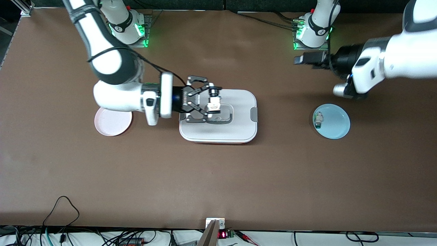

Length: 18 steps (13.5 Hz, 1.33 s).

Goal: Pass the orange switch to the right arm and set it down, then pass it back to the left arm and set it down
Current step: 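Bring the left gripper to the switch held by the right gripper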

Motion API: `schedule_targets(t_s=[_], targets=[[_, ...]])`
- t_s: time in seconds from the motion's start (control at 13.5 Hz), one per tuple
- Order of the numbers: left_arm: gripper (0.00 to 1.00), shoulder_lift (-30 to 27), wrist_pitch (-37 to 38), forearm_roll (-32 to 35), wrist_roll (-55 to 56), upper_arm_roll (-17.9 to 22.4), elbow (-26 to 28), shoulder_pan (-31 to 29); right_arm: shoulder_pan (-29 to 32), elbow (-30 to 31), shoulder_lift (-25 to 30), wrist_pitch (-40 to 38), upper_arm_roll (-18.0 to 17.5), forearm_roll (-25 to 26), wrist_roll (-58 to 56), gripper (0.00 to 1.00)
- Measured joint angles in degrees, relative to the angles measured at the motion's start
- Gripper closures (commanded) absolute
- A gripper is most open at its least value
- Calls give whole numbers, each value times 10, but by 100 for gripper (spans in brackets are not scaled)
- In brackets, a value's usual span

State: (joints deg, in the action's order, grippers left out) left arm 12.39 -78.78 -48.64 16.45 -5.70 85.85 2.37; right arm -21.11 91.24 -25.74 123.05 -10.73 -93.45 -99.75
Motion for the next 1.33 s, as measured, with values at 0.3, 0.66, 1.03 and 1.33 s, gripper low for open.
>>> schedule_targets(t_s=[0.3, 0.66, 1.03, 1.33], targets=[[0, 78, -67, -146, -23, -1, 5, 0, -50, -29, -22, 53, 0, -42, 2, 68], [0, 87, -119, -264, -159, -1, 82, 0, -62, -58, -38, 69, 0, -66, 4, 68], [0, 84, -166, -323, -169, -6, 106, 14, -68, -59, -41, 75, 0, -66, 5, 68], [0, 84, -221, -354, -169, -35, 119, 25, -70, -59, -42, 81, 0, -66, 5, 68]])
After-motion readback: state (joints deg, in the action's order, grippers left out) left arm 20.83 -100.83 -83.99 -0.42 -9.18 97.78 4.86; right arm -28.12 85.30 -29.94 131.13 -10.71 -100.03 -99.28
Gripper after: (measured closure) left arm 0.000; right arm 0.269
